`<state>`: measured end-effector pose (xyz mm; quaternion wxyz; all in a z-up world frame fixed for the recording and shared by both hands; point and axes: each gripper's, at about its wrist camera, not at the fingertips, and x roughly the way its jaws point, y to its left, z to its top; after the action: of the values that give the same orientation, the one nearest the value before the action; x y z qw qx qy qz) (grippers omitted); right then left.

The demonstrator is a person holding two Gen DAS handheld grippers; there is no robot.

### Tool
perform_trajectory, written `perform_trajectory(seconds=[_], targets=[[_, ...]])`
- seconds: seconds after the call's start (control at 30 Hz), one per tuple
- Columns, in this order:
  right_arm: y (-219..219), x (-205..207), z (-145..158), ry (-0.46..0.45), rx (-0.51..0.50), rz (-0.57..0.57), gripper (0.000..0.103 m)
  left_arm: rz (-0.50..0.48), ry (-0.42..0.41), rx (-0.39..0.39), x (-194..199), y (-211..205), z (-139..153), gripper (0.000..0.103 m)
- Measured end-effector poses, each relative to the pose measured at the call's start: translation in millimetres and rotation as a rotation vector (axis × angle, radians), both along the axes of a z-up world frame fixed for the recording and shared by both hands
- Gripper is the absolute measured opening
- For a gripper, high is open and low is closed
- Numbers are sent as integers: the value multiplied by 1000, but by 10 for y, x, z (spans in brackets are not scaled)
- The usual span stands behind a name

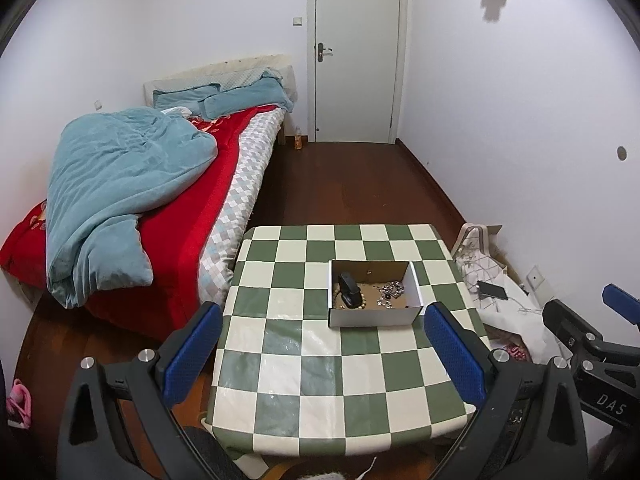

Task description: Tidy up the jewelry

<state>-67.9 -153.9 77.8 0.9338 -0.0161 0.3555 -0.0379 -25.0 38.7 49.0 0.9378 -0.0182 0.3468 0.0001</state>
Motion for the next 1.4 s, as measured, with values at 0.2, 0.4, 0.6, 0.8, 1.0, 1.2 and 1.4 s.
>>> perform_trajectory(seconds=[0.2,0.4,0.6,0.8,1.0,1.2,1.4], targets=[[-16,-168,96,-5,3,1,103,-10,-1,-5,-117,0,55,103],[-18,-178,107,5,12,6,103,-16,14,3,-141,-50,52,103],[-45,-62,92,7,3,-10,103,14,18,16,24,-70,55,103],[-76,253,40,22,-13,-23,103,44,26,32,263,-65,48,103],[-68,584,-47,44,-24,-33,103,59,51,37,497,-76,-7,103],[-60,860,-184,81,-38,-38,103,52,96,51,704,-120,-136,103],[-77,1060,-342,123,-46,-48,103,41,125,44,832,-165,-198,103]])
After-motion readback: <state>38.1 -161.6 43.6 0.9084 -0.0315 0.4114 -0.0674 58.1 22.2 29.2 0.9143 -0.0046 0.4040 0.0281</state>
